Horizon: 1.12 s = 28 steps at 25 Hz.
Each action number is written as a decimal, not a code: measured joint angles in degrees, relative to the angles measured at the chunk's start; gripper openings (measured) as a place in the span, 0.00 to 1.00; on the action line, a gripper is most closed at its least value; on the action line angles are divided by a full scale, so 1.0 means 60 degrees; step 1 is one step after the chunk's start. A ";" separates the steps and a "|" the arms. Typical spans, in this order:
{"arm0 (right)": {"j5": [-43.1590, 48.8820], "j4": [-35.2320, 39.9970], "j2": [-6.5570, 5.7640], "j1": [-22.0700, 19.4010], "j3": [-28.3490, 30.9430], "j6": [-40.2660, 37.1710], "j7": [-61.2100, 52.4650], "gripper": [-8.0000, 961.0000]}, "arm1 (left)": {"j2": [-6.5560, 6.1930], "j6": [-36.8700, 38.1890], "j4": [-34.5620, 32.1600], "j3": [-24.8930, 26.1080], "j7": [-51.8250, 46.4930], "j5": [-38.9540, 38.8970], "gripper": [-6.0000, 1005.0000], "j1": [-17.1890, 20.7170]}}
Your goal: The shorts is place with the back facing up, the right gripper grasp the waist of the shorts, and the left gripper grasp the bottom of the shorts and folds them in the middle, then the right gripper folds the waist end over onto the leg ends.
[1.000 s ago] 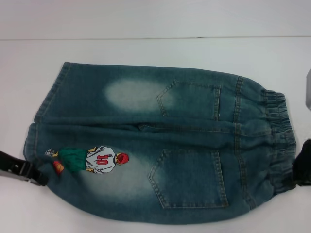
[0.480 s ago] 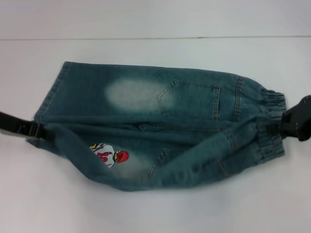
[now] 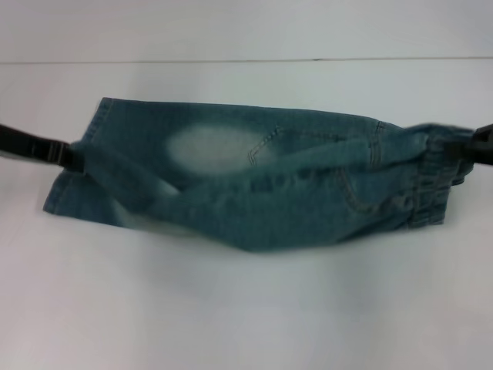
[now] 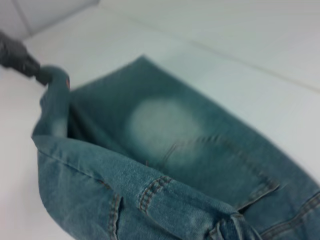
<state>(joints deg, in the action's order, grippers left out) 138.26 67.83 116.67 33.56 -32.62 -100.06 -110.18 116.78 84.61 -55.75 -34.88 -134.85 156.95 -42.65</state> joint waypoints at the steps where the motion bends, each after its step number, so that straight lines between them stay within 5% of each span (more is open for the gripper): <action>1: -0.0106 -0.0011 -0.0065 -0.0008 0.0106 -0.0009 -0.0123 0.06 | -0.0007 -0.0061 -0.0036 0.0010 -0.0007 -0.0001 0.08 -0.0069; 11: -0.0227 -0.0641 -0.0335 0.0015 0.0369 0.0830 -0.0351 0.06 | -0.0152 -0.0789 0.0028 -0.0038 -0.0375 -0.0017 0.08 -0.0664; 18: -0.0206 -0.2252 -0.0821 0.0046 0.0230 0.2044 -0.0135 0.06 | -0.0250 -0.1290 0.0414 -0.0097 -0.0566 -0.0003 0.08 -0.0782; 28: -0.0259 -0.2486 -0.0816 0.0244 -0.0001 0.2645 0.0171 0.06 | -0.0203 -0.1542 0.0568 -0.0102 -0.0786 0.0021 0.08 -0.0916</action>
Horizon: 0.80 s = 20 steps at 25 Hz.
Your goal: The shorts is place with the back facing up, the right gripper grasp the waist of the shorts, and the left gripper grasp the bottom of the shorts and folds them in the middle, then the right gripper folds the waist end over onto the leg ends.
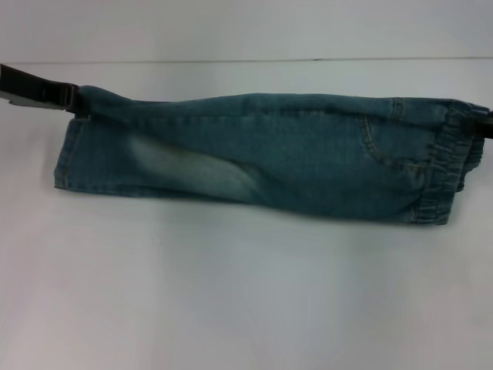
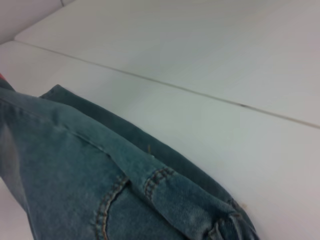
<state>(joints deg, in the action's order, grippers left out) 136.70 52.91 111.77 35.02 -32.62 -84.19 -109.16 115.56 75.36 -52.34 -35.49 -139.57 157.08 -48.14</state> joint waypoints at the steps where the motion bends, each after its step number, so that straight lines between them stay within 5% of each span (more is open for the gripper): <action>1: 0.0000 -0.0001 0.0009 0.0036 -0.0003 0.0018 0.0016 0.06 | 0.0009 -0.0002 0.0004 -0.0002 -0.0041 -0.0008 0.08 -0.0019; 10: 0.0031 0.0002 0.0047 0.0306 -0.0230 0.0511 0.0020 0.06 | 0.0127 -0.0390 0.0097 -0.0378 -0.0534 0.0050 0.08 -0.0353; 20: 0.0041 -0.0113 0.0051 0.0313 -0.0470 0.0991 0.0041 0.07 | -0.0001 -0.0912 0.0604 -0.0620 -0.0826 0.0067 0.08 -0.0572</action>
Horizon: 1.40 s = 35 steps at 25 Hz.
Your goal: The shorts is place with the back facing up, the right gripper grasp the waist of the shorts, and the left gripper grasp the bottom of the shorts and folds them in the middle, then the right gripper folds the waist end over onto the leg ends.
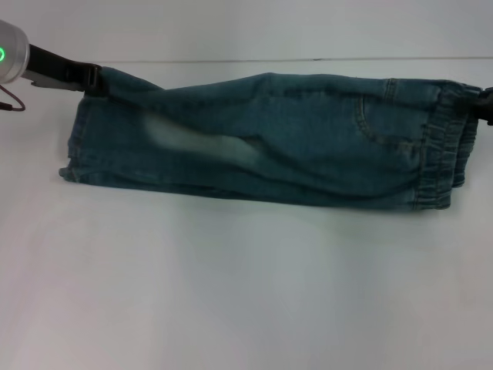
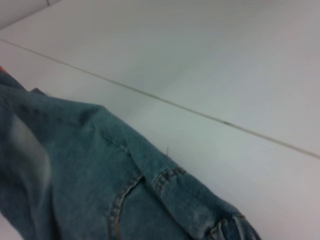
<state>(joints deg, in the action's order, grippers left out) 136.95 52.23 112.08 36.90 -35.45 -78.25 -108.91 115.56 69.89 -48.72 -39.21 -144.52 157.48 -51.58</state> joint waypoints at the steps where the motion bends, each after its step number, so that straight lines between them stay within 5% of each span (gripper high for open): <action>1: 0.0019 -0.0082 0.0000 0.0010 -0.0054 0.0048 0.0000 0.07 | -0.0018 -0.0028 0.0073 -0.0012 -0.0005 0.0004 0.08 -0.0022; 8: 0.0402 -0.0484 -0.0020 0.0150 -0.0628 0.0284 -0.0167 0.11 | -0.0154 -0.0176 0.0321 -0.0133 -0.0606 0.0214 0.09 -0.0052; 10: 0.0475 -0.0420 -0.0002 0.0156 -0.0641 0.0307 -0.0197 0.20 | -0.0176 -0.0101 0.0303 -0.0110 -0.0651 0.0261 0.26 -0.0048; 20: 0.0511 0.0202 0.0122 -0.0065 -0.0577 0.0350 -0.0239 0.64 | -0.0062 -0.0125 0.0229 -0.0601 -0.0446 0.0267 0.66 0.0073; 23: 0.0419 0.0323 0.0143 -0.0181 -0.0555 0.0294 -0.0224 0.79 | 0.0201 -0.0353 -0.0156 -0.1150 0.0014 0.0269 0.75 0.0225; 27: 0.0195 0.0664 0.0272 -0.0521 -0.0541 0.0249 -0.0156 0.85 | 0.0689 -0.0888 -0.1060 -0.2280 0.0684 0.0279 0.82 0.0653; 35: -0.0274 0.0962 0.0554 -0.0977 -0.0536 0.0069 0.0139 0.96 | 0.0754 -0.0796 -0.0886 -0.3950 0.0870 0.0976 0.93 0.0554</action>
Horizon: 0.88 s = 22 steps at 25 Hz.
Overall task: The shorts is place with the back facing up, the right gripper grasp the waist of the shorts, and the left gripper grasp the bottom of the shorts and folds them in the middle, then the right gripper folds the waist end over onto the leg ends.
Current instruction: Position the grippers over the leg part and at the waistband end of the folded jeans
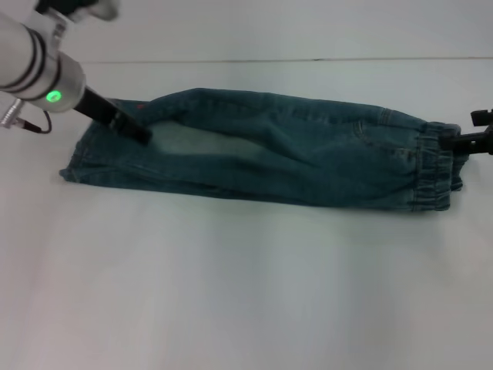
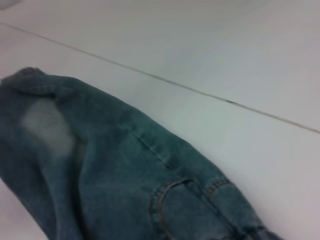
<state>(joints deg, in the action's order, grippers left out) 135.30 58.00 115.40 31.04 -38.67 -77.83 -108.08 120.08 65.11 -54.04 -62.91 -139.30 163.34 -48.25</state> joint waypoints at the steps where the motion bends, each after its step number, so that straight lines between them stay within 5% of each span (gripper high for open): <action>1: -0.0117 0.0000 0.0025 -0.0055 -0.0001 -0.0021 0.0083 0.96 | 0.0061 -0.0247 -0.0007 -0.0390 0.0000 0.0071 0.93 0.0079; 5: -0.0877 -0.0103 0.0132 -0.0307 0.0020 -0.0405 0.0811 0.96 | 0.0178 -0.1509 0.0095 -0.1410 0.0007 0.0082 0.93 0.0342; 11: -0.2072 -0.0598 0.0377 -0.0626 -0.0011 -0.1660 0.2797 0.95 | 0.0277 -0.3225 0.0605 -0.1701 0.0299 0.0089 0.92 0.0509; 16: -0.2534 -0.1307 0.0659 -0.0625 0.0030 -0.2020 0.4236 0.95 | 0.0284 -0.3464 0.0843 -0.1731 0.0681 0.0095 0.91 0.0544; 22: -0.2941 -0.2323 0.0666 -0.0350 0.0022 -0.1797 0.5079 0.95 | 0.0289 -0.3448 0.0956 -0.1749 0.1107 0.0097 0.90 0.0657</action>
<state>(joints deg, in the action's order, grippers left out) 117.65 44.06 119.40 28.94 -38.54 -88.61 -77.60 121.82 44.43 -48.30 -73.40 -132.66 163.92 -44.31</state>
